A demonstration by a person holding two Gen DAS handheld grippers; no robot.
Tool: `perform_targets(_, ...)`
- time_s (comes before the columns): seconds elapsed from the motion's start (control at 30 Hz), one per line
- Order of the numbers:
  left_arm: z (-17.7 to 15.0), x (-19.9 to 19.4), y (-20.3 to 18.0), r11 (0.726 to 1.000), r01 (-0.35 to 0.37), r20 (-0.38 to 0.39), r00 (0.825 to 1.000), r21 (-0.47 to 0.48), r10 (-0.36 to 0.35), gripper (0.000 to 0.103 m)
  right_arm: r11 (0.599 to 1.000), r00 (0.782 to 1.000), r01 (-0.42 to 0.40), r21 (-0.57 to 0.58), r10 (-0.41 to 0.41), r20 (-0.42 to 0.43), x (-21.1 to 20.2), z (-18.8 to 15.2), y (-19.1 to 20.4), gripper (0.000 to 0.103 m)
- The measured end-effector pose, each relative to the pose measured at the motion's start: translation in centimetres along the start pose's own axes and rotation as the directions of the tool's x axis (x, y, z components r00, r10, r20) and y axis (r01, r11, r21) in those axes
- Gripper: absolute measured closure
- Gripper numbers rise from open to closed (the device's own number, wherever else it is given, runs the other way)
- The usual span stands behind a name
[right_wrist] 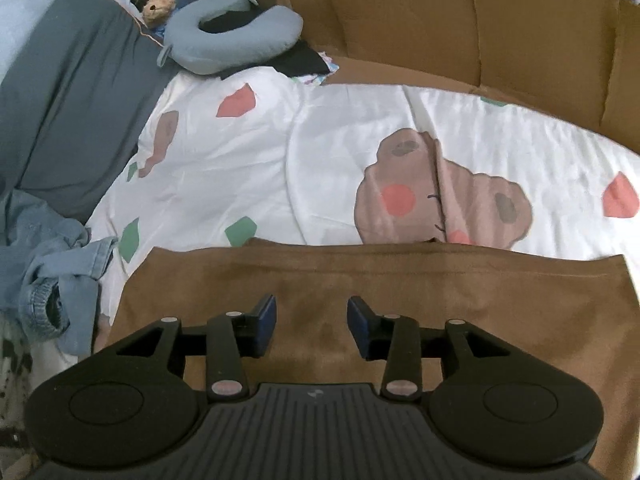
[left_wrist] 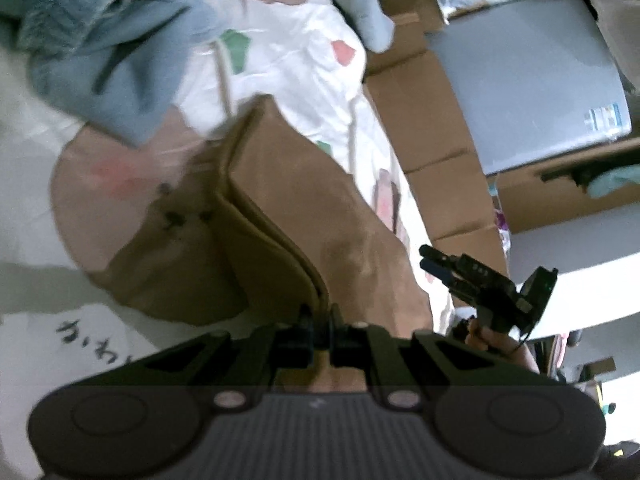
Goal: Fold clothes
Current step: 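Move the right gripper to the brown T-shirt edge and close on it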
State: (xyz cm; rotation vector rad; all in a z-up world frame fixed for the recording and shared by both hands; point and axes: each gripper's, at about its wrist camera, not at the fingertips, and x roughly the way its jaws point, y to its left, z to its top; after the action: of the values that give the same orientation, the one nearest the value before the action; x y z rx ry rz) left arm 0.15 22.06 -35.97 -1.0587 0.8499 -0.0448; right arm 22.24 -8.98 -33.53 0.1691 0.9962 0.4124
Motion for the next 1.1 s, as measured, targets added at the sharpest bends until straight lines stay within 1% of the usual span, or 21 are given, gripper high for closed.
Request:
perform_targets(0.03, 0.1, 0.2, -0.5, 1.0, 0.0, -0.005, 1.0, 0.005, 0.0, 0.096, 1.0, 1.0, -0.008, 0.007, 0.008, 0.0, -0.5, -0.2, 0.2, 0.054)
perform_targets(0.1, 0.4, 0.6, -1.3, 1.0, -0.002, -0.012, 1.0, 0.012, 0.003, 0.096, 1.0, 1.0, -0.025, 0.016, 0.025, 0.0, -1.4, -0.5, 0.6, 0.053)
perform_targets(0.2, 0.8, 0.9, -2.3, 1.0, -0.002, -0.019, 1.0, 0.01, 0.003, 0.096, 0.998, 0.998, -0.055, -0.013, 0.055, -0.003, -2.7, -1.0, 2.1, 0.051)
perform_targets(0.3, 1.1, 1.3, -3.1, 1.0, 0.002, -0.024, 1.0, 0.003, -0.002, 0.096, 0.995, 0.995, -0.095, -0.034, 0.096, 0.0, -4.2, -1.4, 3.6, 0.046)
perform_targets(0.4, 1.5, 1.7, -3.6, 1.0, 0.013, -0.03, 0.999, -0.025, -0.014, 0.096, 0.989, 0.991, -0.136, -0.05, 0.136, -0.002, -5.3, -1.7, 5.0, 0.044)
perform_targets(0.53, 2.0, 2.3, -4.1, 0.998, 0.025, -0.023, 0.999, -0.057, -0.027, 0.096, 0.976, 0.982, -0.187, -0.114, 0.187, -0.017, -6.2, -2.2, 7.2, 0.044)
perform_targets(0.77, 2.4, 3.5, -5.5, 0.997, 0.035, -0.035, 0.999, -0.066, -0.037, 0.096, 0.939, 0.964, -0.264, -0.221, 0.257, -0.062, -7.2, -3.1, 10.6, 0.044)
perform_targets(0.97, 2.6, 4.2, -6.2, 0.996, 0.047, -0.038, 0.998, -0.069, -0.05, 0.096, 0.896, 0.954, -0.3, -0.327, 0.287, -0.089, -7.4, -4.4, 13.2, 0.044)
perform_targets(1.1, 2.8, 4.8, -6.4, 0.996, 0.059, -0.041, 0.997, -0.074, -0.062, 0.096, 0.866, 0.95, -0.311, -0.392, 0.293, -0.108, -7.3, -5.3, 14.4, 0.044)
